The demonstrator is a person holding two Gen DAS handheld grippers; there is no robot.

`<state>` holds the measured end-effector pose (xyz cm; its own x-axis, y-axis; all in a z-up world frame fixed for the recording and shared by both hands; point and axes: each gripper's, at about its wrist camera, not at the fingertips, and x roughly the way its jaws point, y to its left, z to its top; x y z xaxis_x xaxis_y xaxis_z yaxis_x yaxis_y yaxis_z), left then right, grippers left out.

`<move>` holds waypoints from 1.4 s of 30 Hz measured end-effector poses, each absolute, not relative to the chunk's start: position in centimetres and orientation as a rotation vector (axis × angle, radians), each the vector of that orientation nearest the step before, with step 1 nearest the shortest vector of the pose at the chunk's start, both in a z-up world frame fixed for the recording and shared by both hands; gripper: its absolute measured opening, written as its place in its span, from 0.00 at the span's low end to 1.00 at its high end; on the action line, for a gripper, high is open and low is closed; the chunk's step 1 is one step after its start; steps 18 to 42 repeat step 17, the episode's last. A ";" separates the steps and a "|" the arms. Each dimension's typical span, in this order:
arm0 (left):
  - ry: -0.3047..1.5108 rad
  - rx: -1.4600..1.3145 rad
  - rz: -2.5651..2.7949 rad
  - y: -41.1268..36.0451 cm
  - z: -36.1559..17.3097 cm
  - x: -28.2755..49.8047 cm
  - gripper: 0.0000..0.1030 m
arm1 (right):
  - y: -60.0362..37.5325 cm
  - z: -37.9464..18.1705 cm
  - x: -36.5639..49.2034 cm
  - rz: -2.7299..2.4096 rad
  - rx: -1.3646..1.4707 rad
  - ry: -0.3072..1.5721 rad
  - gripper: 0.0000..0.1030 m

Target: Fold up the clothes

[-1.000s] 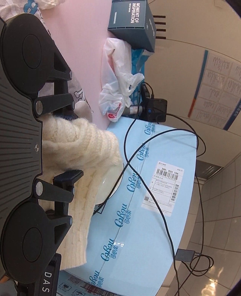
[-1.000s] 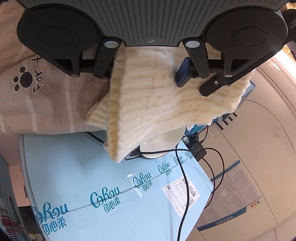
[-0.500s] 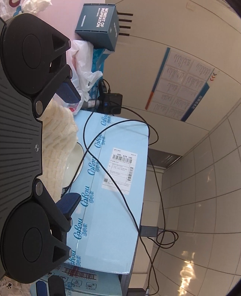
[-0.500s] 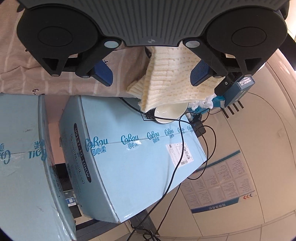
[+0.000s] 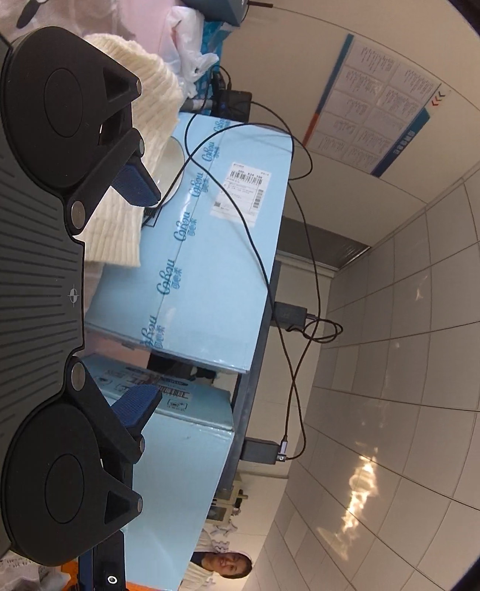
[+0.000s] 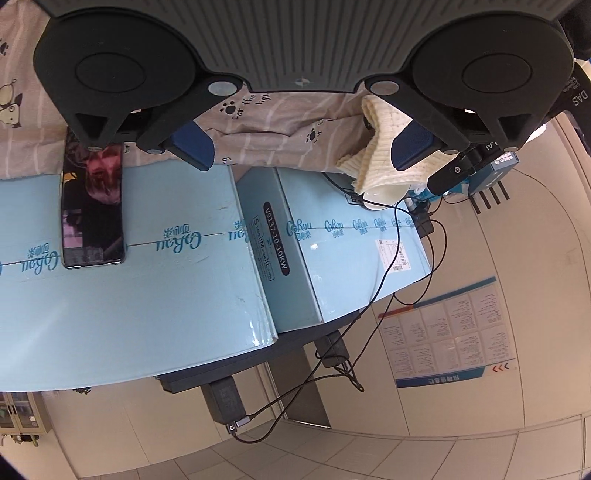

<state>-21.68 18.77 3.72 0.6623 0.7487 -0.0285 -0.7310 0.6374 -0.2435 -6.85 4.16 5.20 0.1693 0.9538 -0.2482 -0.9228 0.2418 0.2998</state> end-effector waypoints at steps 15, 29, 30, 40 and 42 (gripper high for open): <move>0.256 -0.144 0.778 13.4 0.6 -9.5 1.00 | -2.4 1.1 0.8 1.039 0.012 0.407 1.00; 0.286 -0.145 0.775 13.5 0.1 -8.4 1.00 | -2.2 0.5 2.0 1.007 -0.011 0.402 1.00; 0.286 -0.145 0.775 13.5 0.1 -8.4 1.00 | -2.2 0.5 2.0 1.007 -0.011 0.402 1.00; 0.286 -0.145 0.775 13.5 0.1 -8.4 1.00 | -2.2 0.5 2.0 1.007 -0.011 0.402 1.00; 0.286 -0.145 0.775 13.5 0.1 -8.4 1.00 | -2.2 0.5 2.0 1.007 -0.011 0.402 1.00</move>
